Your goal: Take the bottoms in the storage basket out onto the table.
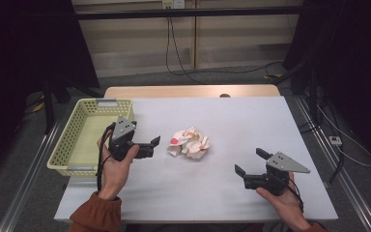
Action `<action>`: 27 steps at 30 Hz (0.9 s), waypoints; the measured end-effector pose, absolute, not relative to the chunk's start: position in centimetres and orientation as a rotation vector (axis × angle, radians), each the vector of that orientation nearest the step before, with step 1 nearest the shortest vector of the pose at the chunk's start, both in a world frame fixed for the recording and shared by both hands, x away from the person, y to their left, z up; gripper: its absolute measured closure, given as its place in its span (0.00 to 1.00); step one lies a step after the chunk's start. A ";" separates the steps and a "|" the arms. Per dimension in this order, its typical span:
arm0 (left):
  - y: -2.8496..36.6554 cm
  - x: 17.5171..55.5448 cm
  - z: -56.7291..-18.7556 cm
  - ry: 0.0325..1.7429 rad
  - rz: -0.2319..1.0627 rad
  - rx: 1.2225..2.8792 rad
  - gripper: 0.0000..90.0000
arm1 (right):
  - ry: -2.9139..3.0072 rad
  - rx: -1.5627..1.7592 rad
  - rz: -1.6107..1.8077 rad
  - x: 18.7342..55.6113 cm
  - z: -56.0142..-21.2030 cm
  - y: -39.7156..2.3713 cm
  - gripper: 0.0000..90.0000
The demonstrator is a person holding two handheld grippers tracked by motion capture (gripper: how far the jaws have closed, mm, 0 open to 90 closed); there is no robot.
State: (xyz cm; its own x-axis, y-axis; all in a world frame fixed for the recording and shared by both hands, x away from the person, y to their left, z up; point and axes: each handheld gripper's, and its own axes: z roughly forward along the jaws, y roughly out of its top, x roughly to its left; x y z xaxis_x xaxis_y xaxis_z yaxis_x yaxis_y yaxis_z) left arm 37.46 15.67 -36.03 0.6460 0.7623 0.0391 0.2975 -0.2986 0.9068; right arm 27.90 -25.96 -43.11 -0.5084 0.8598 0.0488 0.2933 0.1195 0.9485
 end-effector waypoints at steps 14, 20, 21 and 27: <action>17.9 35.7 -36.6 0.848 0.615 1.860 0.06 | 1.875 1.115 1.396 27.9 -43.1 -25.9 0.04; 18.5 34.7 -37.2 0.861 0.631 1.854 0.06 | 1.875 1.114 1.394 28.0 -43.1 -25.9 0.04; 18.6 34.5 -37.3 0.854 0.638 1.870 0.06 | 1.876 1.115 1.394 28.0 -43.1 -25.9 0.04; 18.7 33.0 -38.0 0.845 0.653 1.881 0.06 | 1.876 1.114 1.394 28.0 -43.1 -25.9 0.04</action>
State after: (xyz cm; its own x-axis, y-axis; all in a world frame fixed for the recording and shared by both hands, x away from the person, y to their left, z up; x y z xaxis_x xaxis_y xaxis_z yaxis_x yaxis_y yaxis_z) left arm 33.01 18.74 -37.98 0.6201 0.7799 0.0853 0.2786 -0.3205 0.9053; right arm 27.95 -25.89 -43.12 -0.5086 0.8596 0.0484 0.2945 0.1209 0.9480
